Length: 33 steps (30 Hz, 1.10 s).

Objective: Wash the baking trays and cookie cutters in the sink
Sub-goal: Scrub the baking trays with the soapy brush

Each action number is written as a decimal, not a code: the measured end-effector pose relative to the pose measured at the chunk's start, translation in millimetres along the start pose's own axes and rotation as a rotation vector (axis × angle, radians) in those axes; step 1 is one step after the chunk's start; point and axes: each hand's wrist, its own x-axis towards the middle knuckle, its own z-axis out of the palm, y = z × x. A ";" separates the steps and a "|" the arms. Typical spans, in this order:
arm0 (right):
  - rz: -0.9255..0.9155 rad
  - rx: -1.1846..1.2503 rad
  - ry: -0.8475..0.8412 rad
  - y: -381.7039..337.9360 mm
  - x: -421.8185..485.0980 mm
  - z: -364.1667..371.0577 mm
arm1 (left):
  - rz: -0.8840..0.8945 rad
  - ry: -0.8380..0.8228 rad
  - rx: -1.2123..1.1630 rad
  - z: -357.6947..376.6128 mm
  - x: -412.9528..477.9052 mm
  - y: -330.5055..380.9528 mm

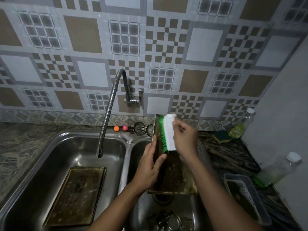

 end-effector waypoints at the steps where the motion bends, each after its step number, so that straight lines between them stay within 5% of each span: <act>1: -0.021 -0.013 -0.048 -1.4 -7.7 6.5 | 0.005 0.008 0.001 -1.0 0.8 -0.1; 5: -0.033 -0.092 -0.209 8.5 -21.5 7.3 | -0.008 0.073 -0.048 -7.9 -4.4 -6.6; 12: 0.033 -0.059 -0.100 8.7 -5.9 3.1 | -0.030 0.040 -0.057 2.3 -8.1 -7.3; 20: 0.064 -0.001 -0.316 21.9 -76.4 -0.7 | -0.092 0.264 -0.138 -13.4 7.0 -7.2; 29: 0.180 0.112 -0.023 54.1 -68.1 -54.8 | -0.055 0.280 0.055 -11.4 -7.9 -24.7; 33: 0.190 0.194 -0.016 44.5 -42.8 -78.5 | -0.083 0.264 0.091 -19.5 -4.6 -29.7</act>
